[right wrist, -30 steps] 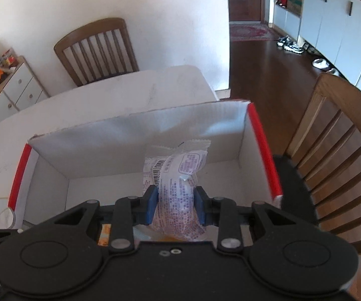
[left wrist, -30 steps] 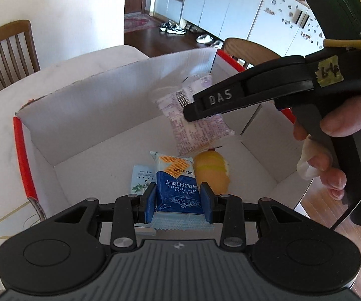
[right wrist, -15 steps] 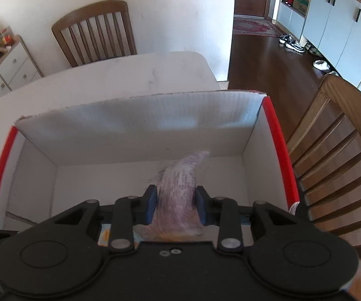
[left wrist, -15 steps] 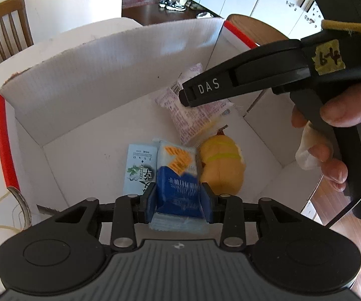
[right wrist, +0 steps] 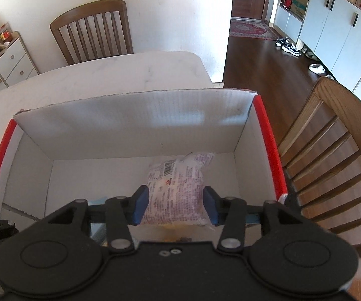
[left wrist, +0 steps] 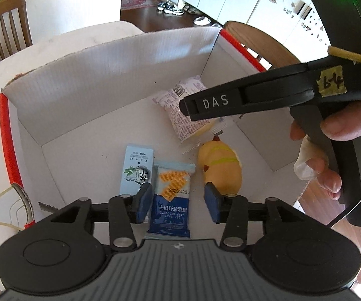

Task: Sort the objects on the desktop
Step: 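Lower both grippers into the box and open them, dropping bag and packet, then withdraw both grippers from the box toward the table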

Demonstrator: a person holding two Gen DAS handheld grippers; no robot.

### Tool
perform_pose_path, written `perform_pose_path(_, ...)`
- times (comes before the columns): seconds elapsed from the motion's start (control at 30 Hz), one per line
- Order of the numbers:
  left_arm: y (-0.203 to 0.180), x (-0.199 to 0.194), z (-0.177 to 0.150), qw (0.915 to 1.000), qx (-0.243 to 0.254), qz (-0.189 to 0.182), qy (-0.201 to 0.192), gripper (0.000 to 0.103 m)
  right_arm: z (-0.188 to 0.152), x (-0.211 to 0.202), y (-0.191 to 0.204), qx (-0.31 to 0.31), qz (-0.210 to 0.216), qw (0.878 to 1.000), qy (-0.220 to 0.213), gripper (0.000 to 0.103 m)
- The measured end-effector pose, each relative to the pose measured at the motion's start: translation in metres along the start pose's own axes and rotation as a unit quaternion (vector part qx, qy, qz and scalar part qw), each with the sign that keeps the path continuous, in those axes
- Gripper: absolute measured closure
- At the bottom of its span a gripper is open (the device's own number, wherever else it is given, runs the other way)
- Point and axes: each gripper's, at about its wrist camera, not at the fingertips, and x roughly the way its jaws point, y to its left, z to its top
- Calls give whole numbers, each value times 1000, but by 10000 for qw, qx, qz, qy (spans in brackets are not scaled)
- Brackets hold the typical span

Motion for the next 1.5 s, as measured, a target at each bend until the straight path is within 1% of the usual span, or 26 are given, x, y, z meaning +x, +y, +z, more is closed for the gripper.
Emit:
perform_pose_path(0.03,1,-1,0,10000,3,-8,-29,52,-1,-2,0,-2,17,10000,-7,53)
perform_pose_path(0.1,-1,-5,-2,10000,7,-21,-93,48,-2,-8,2,-35,18,10000,-56,42)
perform_pose_path(0.13,1,-8,-8,9999,12,-27,-127,47,-3,-12,2,-46,11,9999,-92,40)
perform_pose_path(0.27,1,-18,-11,9996,1,-55,-263,47,-3,-26,3,-34,63,9998,-179,40)
perform_pose_path(0.37,-1,-27,-13,9993,7,-10,-370,40,-2,-37,1,21,150,9996,-219,39)
perform_pose_path(0.6,-4,-48,-21,9981,-20,-29,-615,40,-9,-62,2,28,338,9988,-345,39)
perform_pose_path(0.8,-4,-71,-29,9965,-102,-1,-826,34,-19,-79,4,38,391,9982,-447,38)
perform_pose_path(0.87,-3,-77,-33,9960,-100,10,-889,34,-21,-85,3,70,421,9979,-483,37)
perform_pose_path(0.97,-4,-85,-37,9949,-69,55,-1006,30,-25,-92,5,124,498,9971,-553,32)
perform_pose_path(1.07,-3,-96,-45,9937,-18,54,-1115,29,-32,-101,7,127,524,9964,-658,29)
perform_pose_path(1.1,-3,-99,-46,9935,-13,58,-1140,26,-34,-104,8,145,528,9962,-681,28)
perform_pose_path(1.2,-1,-108,-55,9923,-9,25,-1236,21,-40,-113,11,159,596,9951,-777,23)
perform_pose_path(1.37,5,-124,-71,9905,8,-29,-1378,17,-50,-129,21,147,661,9927,-993,16)
perform_pose_path(1.47,10,-135,-82,9889,16,-28,-1483,16,-56,-138,31,144,685,9914,-1101,15)
perform_pose_path(1.5,12,-138,-84,9885,19,-47,-1514,13,-59,-141,35,132,710,9908,-1144,15)
